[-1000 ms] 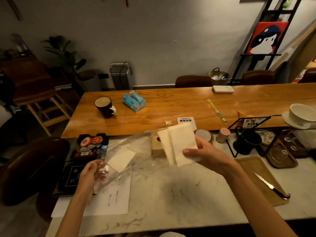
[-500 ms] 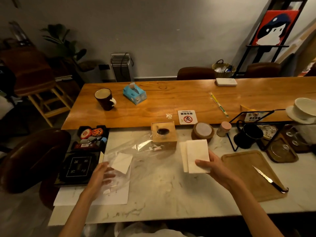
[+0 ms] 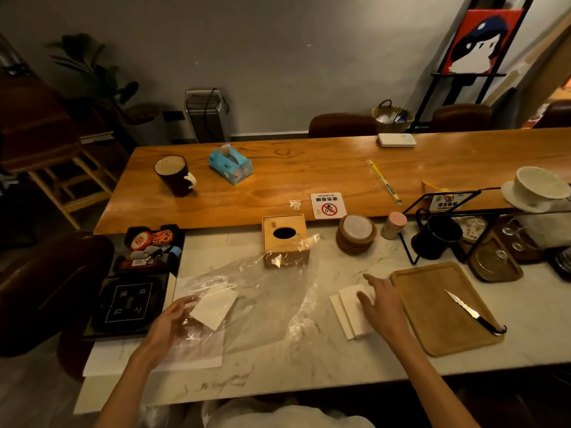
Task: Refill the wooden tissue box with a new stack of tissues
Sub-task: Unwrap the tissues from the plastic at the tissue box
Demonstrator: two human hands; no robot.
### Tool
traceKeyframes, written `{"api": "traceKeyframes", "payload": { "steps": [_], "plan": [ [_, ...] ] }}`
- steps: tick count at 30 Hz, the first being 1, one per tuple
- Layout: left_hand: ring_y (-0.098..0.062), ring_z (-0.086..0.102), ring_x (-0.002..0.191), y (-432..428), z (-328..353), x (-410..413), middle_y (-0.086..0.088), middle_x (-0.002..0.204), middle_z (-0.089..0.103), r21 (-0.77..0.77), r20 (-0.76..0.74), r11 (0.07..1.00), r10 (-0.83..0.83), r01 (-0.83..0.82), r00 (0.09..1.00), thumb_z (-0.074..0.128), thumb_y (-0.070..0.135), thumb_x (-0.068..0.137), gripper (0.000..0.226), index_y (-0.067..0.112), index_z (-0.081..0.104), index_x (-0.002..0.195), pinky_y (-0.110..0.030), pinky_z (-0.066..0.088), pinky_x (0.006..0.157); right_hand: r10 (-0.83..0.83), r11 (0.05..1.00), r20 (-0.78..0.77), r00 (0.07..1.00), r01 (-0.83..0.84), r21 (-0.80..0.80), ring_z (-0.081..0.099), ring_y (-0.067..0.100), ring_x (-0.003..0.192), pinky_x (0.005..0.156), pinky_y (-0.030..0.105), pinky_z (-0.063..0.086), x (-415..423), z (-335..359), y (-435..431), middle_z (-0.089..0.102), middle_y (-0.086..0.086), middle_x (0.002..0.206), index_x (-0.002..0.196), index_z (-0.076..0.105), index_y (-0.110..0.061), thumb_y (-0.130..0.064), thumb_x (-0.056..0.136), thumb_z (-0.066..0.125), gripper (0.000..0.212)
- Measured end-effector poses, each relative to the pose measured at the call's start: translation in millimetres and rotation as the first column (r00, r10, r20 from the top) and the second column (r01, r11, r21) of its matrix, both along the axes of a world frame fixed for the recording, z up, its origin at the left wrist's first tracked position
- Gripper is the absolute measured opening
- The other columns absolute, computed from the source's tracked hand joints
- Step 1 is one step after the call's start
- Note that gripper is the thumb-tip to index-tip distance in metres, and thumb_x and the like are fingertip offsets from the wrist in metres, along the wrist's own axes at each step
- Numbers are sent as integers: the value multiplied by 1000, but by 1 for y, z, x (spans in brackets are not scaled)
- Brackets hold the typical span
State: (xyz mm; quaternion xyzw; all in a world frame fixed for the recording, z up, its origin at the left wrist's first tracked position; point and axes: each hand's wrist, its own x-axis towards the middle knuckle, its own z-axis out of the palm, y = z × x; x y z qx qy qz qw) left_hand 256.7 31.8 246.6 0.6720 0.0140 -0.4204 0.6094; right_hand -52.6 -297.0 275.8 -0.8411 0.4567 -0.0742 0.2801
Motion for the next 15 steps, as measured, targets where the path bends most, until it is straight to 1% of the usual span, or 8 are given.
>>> {"api": "traceKeyframes", "payload": {
  "steps": [1,2,3,5,7,10,12,15],
  "plan": [
    [-16,62,58,0,0,0,-13,98,68,-2,2,1000,-10,10,1000,33,16,104,33,10,64,115,-21,46,44,42,999,247,968,-45,8,59,25,115,95,34,50,5,16,3,64,6,123,126,55,-28,-12,95,59,35],
    [-15,62,57,0,-1,-1,-12,97,70,3,10,1000,-22,22,1000,32,16,104,34,10,64,115,-20,44,43,122,992,422,898,-122,-27,64,18,109,91,30,53,12,37,8,69,1,115,117,61,-29,1,93,56,38],
    [-15,61,56,0,-2,-1,-11,95,70,11,22,999,-35,35,999,32,17,104,35,10,65,114,-20,42,44,232,972,511,828,-221,-83,65,11,106,90,27,54,19,58,12,70,-3,109,110,66,-28,11,90,54,45],
    [-16,59,58,0,-3,-1,-13,95,69,34,49,998,-62,60,997,32,16,104,36,10,65,114,-24,37,47,486,868,524,699,-456,-197,64,5,107,93,22,52,31,97,23,72,-7,107,103,72,-22,20,81,48,54],
    [-18,58,63,-1,-3,-1,-14,100,69,42,63,996,-79,76,995,32,16,104,36,7,64,116,-29,35,51,679,705,401,615,-698,-124,62,1,113,97,18,49,43,125,32,71,-10,113,107,73,-24,15,80,45,55],
    [-21,57,69,-6,-2,-3,-15,103,69,40,63,993,-116,113,991,31,18,104,36,4,62,118,-31,34,54,856,512,-4,517,-846,147,55,3,123,103,25,47,64,136,41,63,-15,132,126,61,-37,-1,94,45,51],
    [-23,56,71,-10,0,-6,-17,105,68,41,63,989,-146,144,987,29,18,105,38,4,61,119,-31,33,55,889,456,-164,427,-855,247,49,12,132,108,35,44,81,132,49,55,-10,143,137,53,-38,-9,100,46,48],
    [-23,54,69,-12,2,-7,-18,104,67,44,42,986,-162,160,986,28,18,105,39,4,61,119,-29,31,54,899,406,-243,365,-902,146,37,15,142,116,37,35,103,129,61,44,-5,152,145,44,-32,-12,101,49,49]
  ]
}}
